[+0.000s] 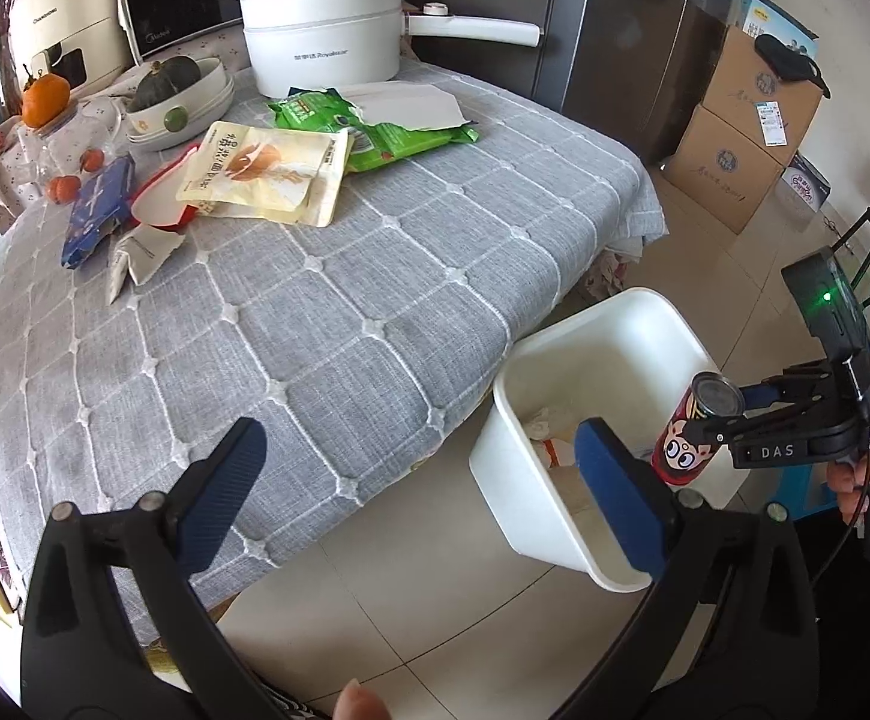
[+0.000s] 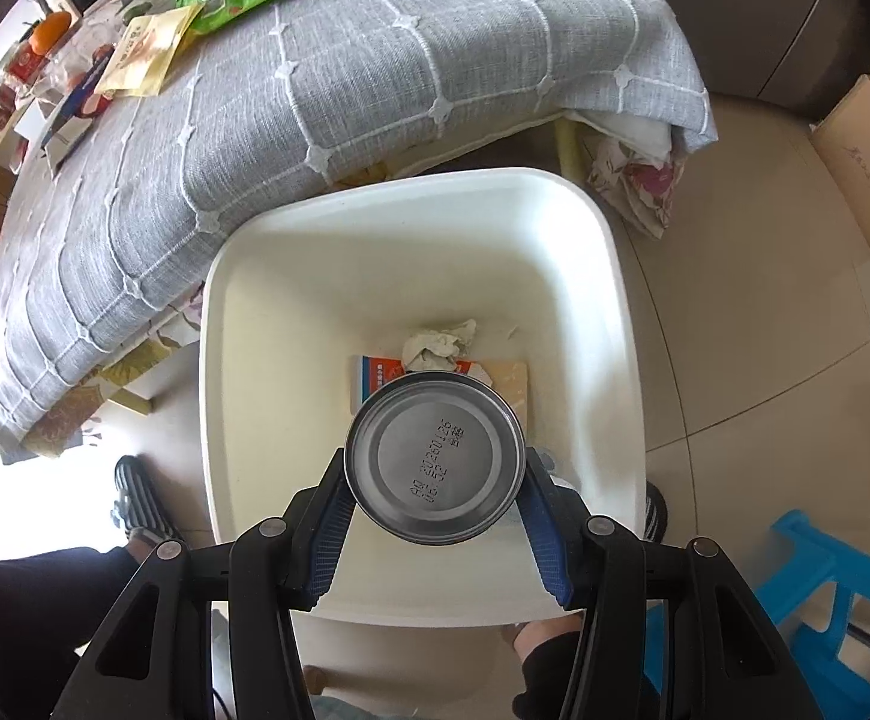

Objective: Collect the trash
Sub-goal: 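Carry tissue and can over the bin and open both tools to drop them, then reach the left tool to the white paper wrapper and close on it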

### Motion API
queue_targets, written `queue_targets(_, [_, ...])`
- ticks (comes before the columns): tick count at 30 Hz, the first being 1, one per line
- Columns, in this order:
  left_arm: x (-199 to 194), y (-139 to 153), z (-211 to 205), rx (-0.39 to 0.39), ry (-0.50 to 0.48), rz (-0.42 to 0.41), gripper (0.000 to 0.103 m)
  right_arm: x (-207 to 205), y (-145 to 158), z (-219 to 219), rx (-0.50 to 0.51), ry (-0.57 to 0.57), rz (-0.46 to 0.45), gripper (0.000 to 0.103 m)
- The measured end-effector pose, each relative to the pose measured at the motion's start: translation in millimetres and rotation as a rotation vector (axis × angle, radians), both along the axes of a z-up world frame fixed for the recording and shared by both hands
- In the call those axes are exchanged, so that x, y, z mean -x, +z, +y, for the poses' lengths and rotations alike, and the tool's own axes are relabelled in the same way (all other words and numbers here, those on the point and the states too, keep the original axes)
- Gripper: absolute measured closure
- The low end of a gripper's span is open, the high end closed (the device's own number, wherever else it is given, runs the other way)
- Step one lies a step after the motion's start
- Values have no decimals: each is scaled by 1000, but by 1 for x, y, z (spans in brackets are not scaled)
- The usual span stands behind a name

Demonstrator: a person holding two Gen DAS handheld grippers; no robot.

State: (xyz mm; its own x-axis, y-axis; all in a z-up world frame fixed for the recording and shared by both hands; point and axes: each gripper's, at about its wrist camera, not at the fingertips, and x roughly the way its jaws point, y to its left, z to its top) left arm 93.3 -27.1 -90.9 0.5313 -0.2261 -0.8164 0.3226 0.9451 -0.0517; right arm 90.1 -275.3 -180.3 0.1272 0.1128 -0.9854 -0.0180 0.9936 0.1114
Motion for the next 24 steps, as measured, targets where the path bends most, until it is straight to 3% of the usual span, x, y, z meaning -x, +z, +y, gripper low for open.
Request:
queue_targets(10, [1, -3, 10, -50, 23, 3, 1, -8, -6, 16, 8, 22, 10, 49])
queue_targets(12, [0, -2, 12, -47, 29, 2, 1, -9, -3, 17, 4, 25, 2, 43])
queue_targets(15, [0, -1, 12, -42, 33, 2, 1, -10, 6, 17, -5, 23, -29, 36])
queue_targets(24, [-4, 8, 18, -33, 48, -12, 1, -7, 46, 19, 21, 33, -155, 33])
